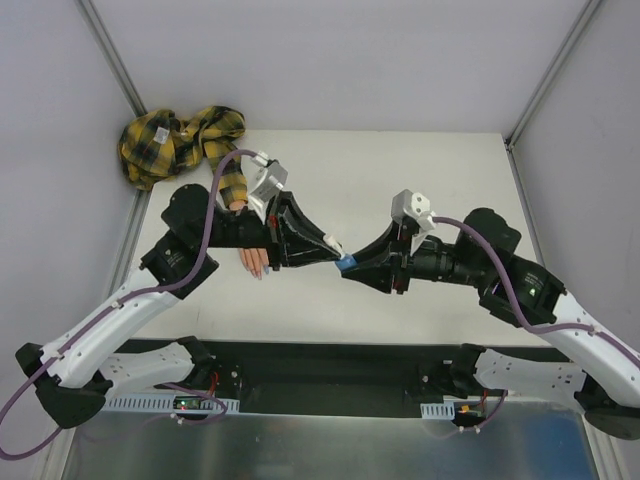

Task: Paint the nails

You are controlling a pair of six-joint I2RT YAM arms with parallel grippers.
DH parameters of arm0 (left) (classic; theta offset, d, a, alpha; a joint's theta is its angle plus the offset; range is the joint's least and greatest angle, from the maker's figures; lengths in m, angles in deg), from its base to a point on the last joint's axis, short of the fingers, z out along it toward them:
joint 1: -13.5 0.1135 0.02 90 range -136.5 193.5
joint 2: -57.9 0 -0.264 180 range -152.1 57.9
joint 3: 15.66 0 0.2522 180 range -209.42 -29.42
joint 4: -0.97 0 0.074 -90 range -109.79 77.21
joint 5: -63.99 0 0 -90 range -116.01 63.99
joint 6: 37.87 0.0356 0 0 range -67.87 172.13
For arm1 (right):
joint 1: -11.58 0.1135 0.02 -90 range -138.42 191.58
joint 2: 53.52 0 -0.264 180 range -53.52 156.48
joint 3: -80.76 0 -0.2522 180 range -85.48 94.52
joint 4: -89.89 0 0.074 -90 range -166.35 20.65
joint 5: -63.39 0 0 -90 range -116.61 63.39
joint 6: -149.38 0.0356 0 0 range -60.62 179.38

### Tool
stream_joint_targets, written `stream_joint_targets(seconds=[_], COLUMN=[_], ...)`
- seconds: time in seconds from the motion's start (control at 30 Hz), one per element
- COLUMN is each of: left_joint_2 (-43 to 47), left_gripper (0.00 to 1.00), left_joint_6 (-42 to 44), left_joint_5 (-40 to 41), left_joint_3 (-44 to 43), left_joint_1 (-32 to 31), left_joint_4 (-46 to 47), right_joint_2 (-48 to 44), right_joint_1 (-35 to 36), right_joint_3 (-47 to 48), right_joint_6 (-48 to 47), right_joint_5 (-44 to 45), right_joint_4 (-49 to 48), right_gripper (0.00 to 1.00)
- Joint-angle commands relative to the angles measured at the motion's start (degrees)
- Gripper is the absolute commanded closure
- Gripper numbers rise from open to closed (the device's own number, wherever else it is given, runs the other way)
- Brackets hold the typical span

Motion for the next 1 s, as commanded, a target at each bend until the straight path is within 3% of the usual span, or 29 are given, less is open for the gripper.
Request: stream_joint_targets(seconds=[0.0, 0.1, 0.17, 0.2, 0.3, 0.4, 0.47, 0.6, 0.63, 0.73, 0.83, 0.97], left_joint_2=[1.75, 2.45, 2.19, 2.19, 3.86, 5.88, 6.15, 2.47, 1.76, -1.84, -5.18, -7.56], left_gripper=[1.0, 0.98, 0.86, 0.66, 0.3, 0.16, 0.13, 0.12, 0.12, 0.17, 0.18, 0.28], left_joint_6=[-8.48, -8.77, -5.0, -3.5, 0.99, 1.96, 0.39, -3.3, -3.92, -4.1, -3.84, -3.49], left_joint_5=[-10.67, -9.45, -7.26, -5.85, 3.19, 15.05, 24.68, 32.91, 33.62, 35.03, 34.15, 32.92], left_joint_3=[9.92, 9.86, 5.84, 4.41, -0.16, -3.07, -5.08, -9.57, -10.27, -13.87, -16.07, -17.13], left_joint_1=[0.3, 0.3, 0.3, 0.39, 0.83, 1.09, 1.09, 1.18, 1.18, 1.18, 1.09, 0.92], left_joint_4=[19.76, 20.16, 11.13, 7.27, -3.65, -10.43, -13.93, -16.85, -16.77, -16.77, -16.68, -16.5], right_joint_2=[-3.59, -3.06, -2.54, -2.45, -2.45, -1.92, -1.22, 1.59, 2.12, 4.05, 6.16, 6.69], right_joint_1=[-0.71, -0.89, -1.33, -1.41, -1.33, -1.42, -0.98, 1.74, 3.49, 6.05, 7.28, 8.34], right_joint_3=[-0.08, 0.27, 0.71, 1.15, 2.38, 3.43, 3.96, 4.84, 5.1, 5.63, 6.59, 6.69], right_joint_6=[7.63, 8.87, 8.09, 7.04, 2.47, -1.66, -4.12, -8.0, -9.05, -12.04, -13.71, -14.6], right_joint_5=[-15.12, -18.29, -16.9, -15.84, -8.64, -0.03, 7.14, 20.36, 27.08, 34.76, 39.34, 43.4], right_joint_4=[-15.99, -17.14, -15.48, -13.99, -7.57, -3.17, -1.41, -1.4, -1.58, -3.16, -3.87, -5.53], right_gripper=[1.0, 1.0, 1.0, 1.0, 1.0, 1.0, 1.0, 1.0, 1.0, 1.0, 1.0, 1.0])
